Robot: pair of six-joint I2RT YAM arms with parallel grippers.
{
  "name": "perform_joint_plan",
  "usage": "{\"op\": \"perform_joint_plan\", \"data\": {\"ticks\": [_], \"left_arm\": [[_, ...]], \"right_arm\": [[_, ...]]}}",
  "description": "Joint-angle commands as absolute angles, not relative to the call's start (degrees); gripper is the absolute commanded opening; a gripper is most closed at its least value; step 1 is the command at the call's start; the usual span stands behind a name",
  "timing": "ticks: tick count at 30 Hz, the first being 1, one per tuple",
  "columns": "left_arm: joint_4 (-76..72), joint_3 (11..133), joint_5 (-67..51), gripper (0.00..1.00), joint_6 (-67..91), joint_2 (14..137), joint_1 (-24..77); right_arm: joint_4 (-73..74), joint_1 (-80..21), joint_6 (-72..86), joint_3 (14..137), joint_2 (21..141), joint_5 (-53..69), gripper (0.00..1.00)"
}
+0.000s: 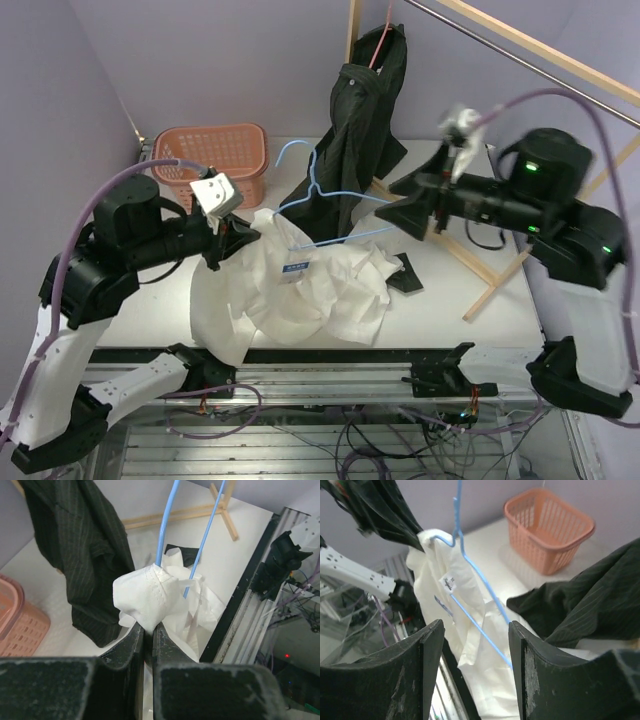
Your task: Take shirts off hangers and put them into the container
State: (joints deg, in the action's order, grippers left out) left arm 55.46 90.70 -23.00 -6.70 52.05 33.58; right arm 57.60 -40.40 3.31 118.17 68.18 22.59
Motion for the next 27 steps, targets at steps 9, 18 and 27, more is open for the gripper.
{"op": "perform_joint_plan", "data": {"ticks": [9,18,27], "left_arm": [[52.46,92.95,-30.23,0.07,-9.15,51.58,33.27],[50.88,92.07,-30.37,0.07,-8.37,51.94,33.31],[49.39,93.02,-30.58,0.07,-6.9,52.03,33.28]], "right_arm": [[59.93,-40.21,-1.12,115.01,70.75,25.41,0.52],[60.1,-40.18,-1.51,112.78,69.62,26.98,0.22],[59.84,-40.22,-1.95,110.23,69.74,28.78,0.0]]}}
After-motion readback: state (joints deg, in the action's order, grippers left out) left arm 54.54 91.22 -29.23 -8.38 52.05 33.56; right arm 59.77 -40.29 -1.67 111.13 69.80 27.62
